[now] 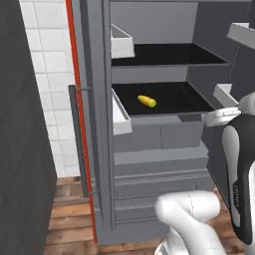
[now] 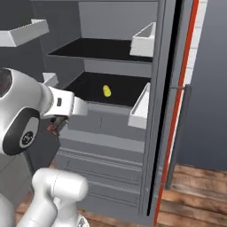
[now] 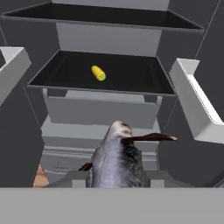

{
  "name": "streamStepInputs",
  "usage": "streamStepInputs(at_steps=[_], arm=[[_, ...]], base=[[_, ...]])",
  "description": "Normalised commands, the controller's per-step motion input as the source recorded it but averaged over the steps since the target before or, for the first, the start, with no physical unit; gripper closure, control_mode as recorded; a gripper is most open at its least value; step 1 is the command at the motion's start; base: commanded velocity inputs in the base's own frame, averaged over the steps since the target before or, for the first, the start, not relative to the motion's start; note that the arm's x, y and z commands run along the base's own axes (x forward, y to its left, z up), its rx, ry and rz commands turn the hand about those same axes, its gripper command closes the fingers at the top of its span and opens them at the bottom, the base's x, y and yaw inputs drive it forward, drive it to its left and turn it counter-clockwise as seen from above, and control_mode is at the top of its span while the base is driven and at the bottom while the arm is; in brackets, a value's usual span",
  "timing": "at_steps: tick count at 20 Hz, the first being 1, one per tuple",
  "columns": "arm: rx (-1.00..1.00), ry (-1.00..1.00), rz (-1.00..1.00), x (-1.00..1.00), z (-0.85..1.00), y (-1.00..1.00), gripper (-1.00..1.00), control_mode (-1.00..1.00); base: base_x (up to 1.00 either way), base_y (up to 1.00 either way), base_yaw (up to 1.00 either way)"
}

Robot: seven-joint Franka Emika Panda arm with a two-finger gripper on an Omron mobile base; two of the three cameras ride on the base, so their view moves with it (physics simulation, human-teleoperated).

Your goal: Place one corn and one fish in each tupperware on the nearby counter, to pack two identical lunches.

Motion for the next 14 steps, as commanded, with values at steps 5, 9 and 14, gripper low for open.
streamStepInputs(at_steps=[5,9,14], arm=[[0.00,0.00,0.00,0.00,0.00,0.00,1.00,1.00],[0.00,0.00,0.00,0.00,0.00,0.00,1.00,1.00],[0.00,0.00,0.00,0.00,0.00,0.00,1.00,1.00]], base=[[-0.45,-0.60,0.30],[-0.19,-0.86,0.45],[-0.24,-0.15,0.53]])
